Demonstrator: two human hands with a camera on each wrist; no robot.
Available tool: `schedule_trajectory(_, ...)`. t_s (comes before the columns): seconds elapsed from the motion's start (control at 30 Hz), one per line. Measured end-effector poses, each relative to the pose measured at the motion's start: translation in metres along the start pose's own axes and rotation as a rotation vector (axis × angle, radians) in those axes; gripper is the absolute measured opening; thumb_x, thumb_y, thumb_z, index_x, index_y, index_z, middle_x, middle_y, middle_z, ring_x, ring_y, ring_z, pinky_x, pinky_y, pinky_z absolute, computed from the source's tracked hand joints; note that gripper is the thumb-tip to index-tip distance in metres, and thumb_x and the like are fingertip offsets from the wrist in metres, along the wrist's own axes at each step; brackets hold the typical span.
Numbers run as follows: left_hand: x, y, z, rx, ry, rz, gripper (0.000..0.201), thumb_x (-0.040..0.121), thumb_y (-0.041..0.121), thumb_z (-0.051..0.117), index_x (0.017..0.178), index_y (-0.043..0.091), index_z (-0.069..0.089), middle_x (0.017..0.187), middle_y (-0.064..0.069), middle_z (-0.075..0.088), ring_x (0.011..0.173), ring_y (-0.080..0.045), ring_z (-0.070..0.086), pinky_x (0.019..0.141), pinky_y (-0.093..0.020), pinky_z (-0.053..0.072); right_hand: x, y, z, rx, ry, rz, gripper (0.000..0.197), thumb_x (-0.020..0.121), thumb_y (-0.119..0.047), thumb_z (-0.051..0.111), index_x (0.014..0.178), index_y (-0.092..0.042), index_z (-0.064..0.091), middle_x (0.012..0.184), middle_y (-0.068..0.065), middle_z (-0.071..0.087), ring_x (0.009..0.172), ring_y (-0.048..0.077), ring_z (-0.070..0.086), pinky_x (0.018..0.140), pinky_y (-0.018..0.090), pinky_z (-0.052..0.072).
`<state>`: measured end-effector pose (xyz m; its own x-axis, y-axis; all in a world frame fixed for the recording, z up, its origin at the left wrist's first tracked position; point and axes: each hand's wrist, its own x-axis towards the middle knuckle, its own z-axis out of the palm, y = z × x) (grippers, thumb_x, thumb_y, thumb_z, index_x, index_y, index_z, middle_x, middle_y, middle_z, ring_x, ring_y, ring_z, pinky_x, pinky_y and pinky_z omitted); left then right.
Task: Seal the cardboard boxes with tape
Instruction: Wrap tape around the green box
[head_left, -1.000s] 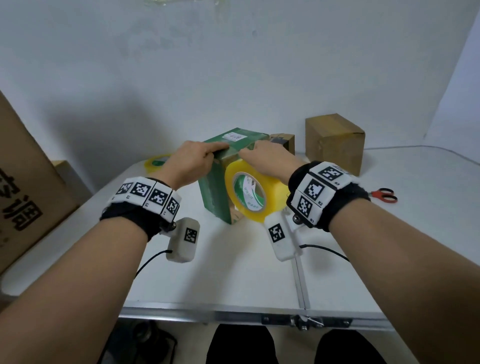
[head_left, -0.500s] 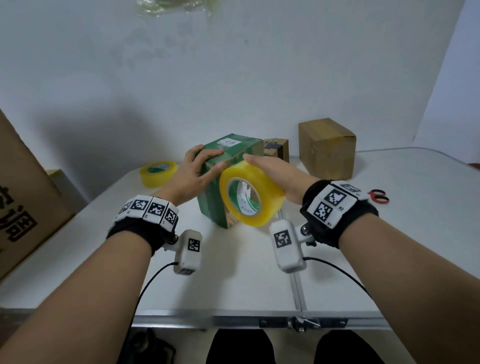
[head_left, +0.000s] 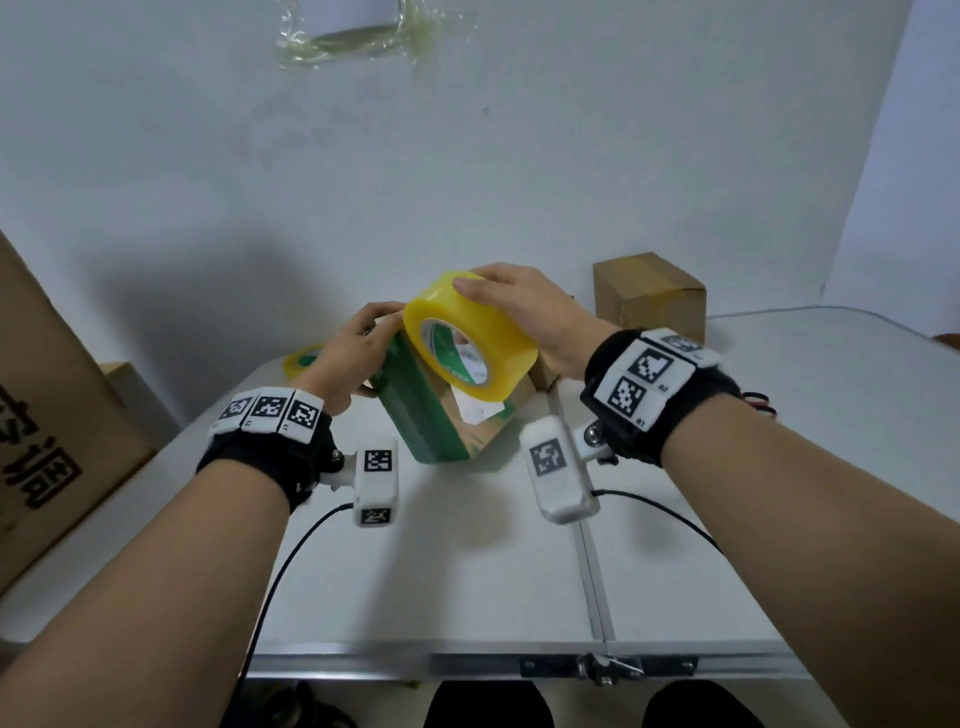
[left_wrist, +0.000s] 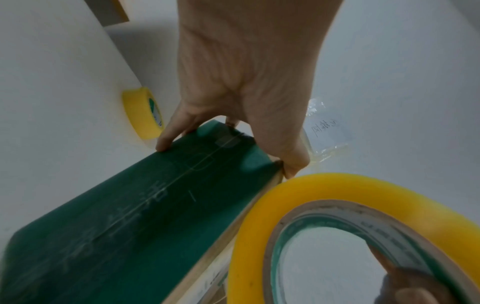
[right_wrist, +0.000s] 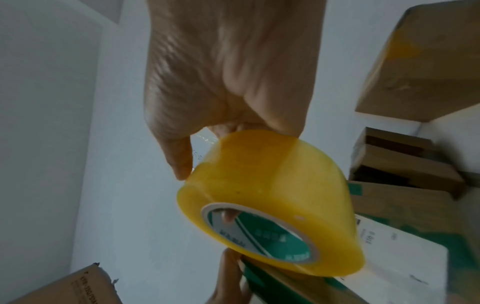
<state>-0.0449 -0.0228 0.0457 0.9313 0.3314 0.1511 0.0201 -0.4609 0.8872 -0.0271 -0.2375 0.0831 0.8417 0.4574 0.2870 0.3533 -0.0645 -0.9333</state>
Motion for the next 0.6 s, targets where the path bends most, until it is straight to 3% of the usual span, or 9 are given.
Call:
schedule_trajectory(0.1, 0.007, -0.004, -0.009, -0.047, -0.033, -0.087, 0.021, 0.098, 0.049, 0.04, 0.112, 0.043, 0.055, 0.118, -0.002, 0.051, 0.106, -0.03, 0.054, 0.075, -0.052, 0.059, 0.015, -0.019, 0.004, 0.035, -0.078, 0.005, 0.053, 0.084, -0.043, 0.068, 0.124, -0.009, 0.063, 0.124, 0.011, 0.065, 0.113, 0.028, 0.062, 0.1, 0.044, 0.049)
schedule_trajectory(0.17, 0.011, -0.01, -0.016, -0.103, -0.09, -0.153, 0.023, 0.098, 0.052, 0.041, 0.11, 0.041, 0.057, 0.119, -0.004, 0.05, 0.106, -0.034, 0.055, 0.072, -0.051, 0.06, 0.024, -0.023, 0.006, 0.066, -0.141, 0.071, 0.058, 0.088, -0.044, 0.065, 0.129, -0.005, 0.058, 0.124, 0.017, 0.065, 0.11, 0.03, 0.064, 0.098, 0.045, 0.051)
schedule_trajectory(0.3, 0.019, -0.024, -0.027, -0.216, -0.162, -0.262, 0.032, 0.093, 0.059, 0.048, 0.113, 0.036, 0.057, 0.128, -0.011, 0.047, 0.112, -0.043, 0.054, 0.08, -0.056, 0.057, 0.041, -0.018, 0.02, -0.104, -0.147, 0.163, 0.077, 0.089, -0.064, 0.053, 0.139, -0.005, 0.047, 0.131, 0.012, 0.06, 0.113, 0.029, 0.061, 0.102, 0.045, 0.049)
schedule_trajectory(0.43, 0.024, -0.028, -0.029, -0.21, -0.158, -0.269, 0.039, 0.093, 0.061, 0.046, 0.119, 0.034, 0.057, 0.129, -0.01, 0.05, 0.11, -0.041, 0.057, 0.077, -0.049, 0.059, 0.046, -0.023, 0.031, -0.237, -0.089, 0.121, 0.072, 0.095, -0.062, 0.043, 0.138, -0.004, 0.049, 0.131, 0.01, 0.057, 0.113, 0.026, 0.058, 0.093, 0.034, 0.047)
schedule_trajectory(0.53, 0.022, -0.029, -0.027, -0.191, -0.119, -0.251, 0.028, 0.096, 0.055, 0.045, 0.109, 0.038, 0.063, 0.123, -0.01, 0.052, 0.107, -0.041, 0.058, 0.077, -0.046, 0.059, 0.042, -0.019, 0.028, -0.29, -0.029, 0.13, 0.07, 0.098, -0.061, 0.038, 0.13, -0.002, 0.055, 0.123, 0.012, 0.061, 0.108, 0.027, 0.06, 0.09, 0.034, 0.047)
schedule_trajectory(0.6, 0.019, -0.033, -0.029, -0.186, -0.062, -0.263, 0.033, 0.093, 0.057, 0.047, 0.115, 0.037, 0.062, 0.122, -0.013, 0.052, 0.103, -0.041, 0.061, 0.074, -0.046, 0.06, 0.034, -0.01, 0.024, -0.363, -0.048, 0.153, 0.068, 0.098, -0.06, 0.037, 0.122, -0.001, 0.059, 0.115, 0.013, 0.064, 0.103, 0.027, 0.061, 0.089, 0.036, 0.047)
